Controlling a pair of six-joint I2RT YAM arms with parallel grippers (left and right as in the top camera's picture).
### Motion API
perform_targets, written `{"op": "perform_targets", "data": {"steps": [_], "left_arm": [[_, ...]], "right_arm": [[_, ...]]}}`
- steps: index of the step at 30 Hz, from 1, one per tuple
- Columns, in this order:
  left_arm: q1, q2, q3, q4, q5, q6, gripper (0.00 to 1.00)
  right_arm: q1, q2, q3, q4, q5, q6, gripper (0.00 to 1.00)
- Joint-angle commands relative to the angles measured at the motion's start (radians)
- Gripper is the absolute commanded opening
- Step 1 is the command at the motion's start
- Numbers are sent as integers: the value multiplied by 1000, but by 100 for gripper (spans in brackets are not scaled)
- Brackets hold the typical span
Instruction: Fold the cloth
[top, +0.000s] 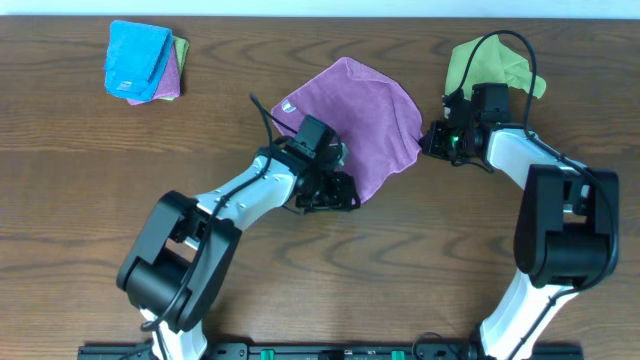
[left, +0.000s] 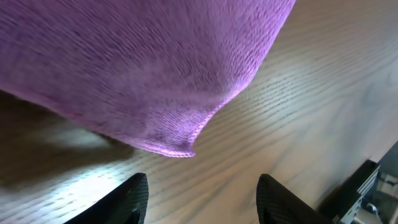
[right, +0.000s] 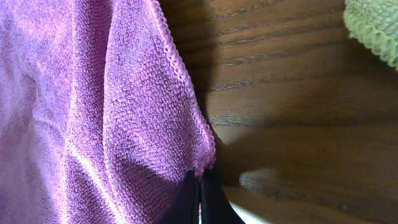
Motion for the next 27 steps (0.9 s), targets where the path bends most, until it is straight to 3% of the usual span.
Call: {"op": "perform_targets", "data": {"steps": [1,9,15,17,21,27], "left_arm": [[1,37,-8,-2,39,-26,57],[2,90,-8,53,68,-61,57],[2,124,-8,67,69,-95,46],[2,128,-8,67,68,-101,36],[16,128,-8,64,66,-100,6],[104,128,-8,33,64,-83,5]], "right_arm": [[6,15,3,2,-7,11,1],[6,15,3,2,-7,10,1],[4,15,3,2,-7,7,1],[1,15,3,2,-7,7,1],[-7,10,3,-6,-8,6,1],[-17,-71,3,-77,-5,-40,1]]}}
